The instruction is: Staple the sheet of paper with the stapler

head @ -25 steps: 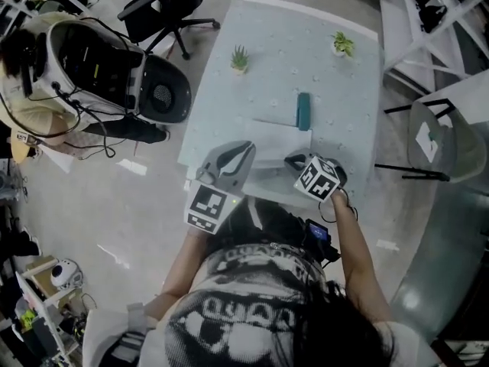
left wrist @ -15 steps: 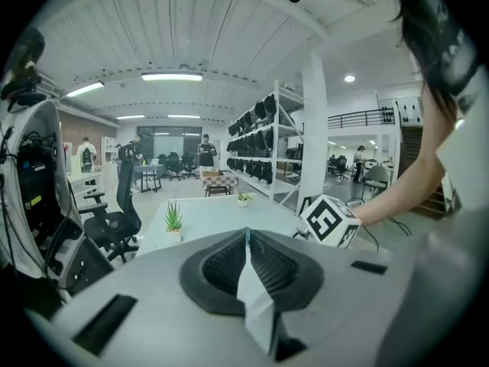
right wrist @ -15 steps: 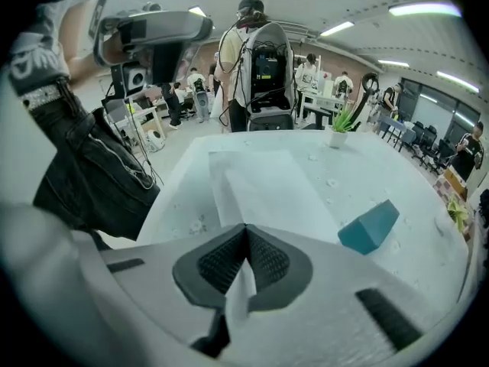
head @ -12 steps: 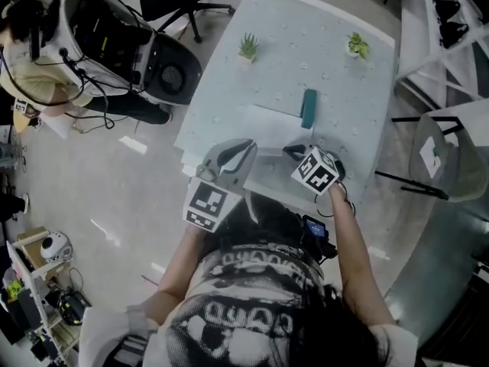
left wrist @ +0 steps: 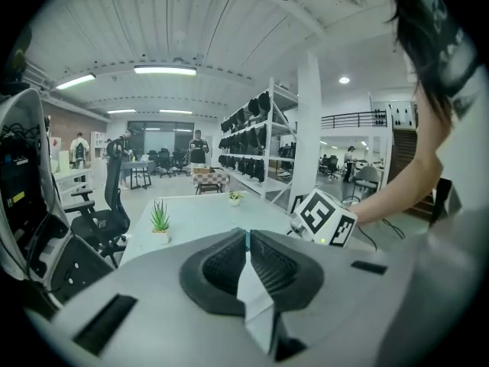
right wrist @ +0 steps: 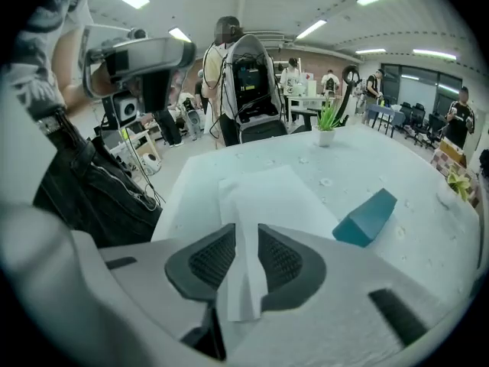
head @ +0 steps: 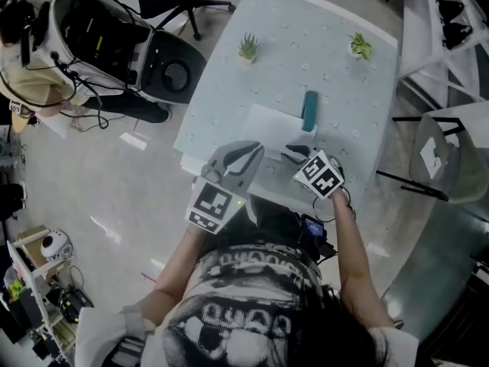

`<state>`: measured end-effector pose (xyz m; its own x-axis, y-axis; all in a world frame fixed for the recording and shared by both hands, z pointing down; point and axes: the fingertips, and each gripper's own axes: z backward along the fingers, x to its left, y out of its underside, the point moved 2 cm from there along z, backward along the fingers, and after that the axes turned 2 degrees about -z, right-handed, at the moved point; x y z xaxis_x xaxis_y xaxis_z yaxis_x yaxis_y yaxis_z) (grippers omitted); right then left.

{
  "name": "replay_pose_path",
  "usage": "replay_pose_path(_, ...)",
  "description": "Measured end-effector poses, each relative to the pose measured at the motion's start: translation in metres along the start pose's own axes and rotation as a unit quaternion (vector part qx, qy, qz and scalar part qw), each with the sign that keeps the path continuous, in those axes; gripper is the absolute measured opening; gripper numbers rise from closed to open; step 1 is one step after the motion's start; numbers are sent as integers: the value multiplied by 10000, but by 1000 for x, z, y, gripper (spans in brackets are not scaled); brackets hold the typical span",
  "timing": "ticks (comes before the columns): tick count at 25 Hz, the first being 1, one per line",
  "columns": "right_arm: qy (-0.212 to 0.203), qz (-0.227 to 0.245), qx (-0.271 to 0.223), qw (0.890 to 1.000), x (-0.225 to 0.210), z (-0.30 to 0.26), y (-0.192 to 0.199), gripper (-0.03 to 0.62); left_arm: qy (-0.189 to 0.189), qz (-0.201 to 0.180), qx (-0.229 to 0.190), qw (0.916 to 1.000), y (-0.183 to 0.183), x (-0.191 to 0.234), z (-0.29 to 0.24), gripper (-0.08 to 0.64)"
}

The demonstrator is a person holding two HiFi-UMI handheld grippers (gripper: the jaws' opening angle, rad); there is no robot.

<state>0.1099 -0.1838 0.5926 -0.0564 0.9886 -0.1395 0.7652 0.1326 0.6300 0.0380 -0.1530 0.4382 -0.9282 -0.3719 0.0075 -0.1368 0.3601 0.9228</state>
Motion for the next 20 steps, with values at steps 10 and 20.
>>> replay_pose_path(10,1038,-393,-388,9931,-62,46,-27,3,253,-82,-17,9996,-14,12,-14,15)
replay_pose_path(20,1507,-250,908,9841,-99,50,-19,2,403,-76,9,9992,-12,26,-22,15)
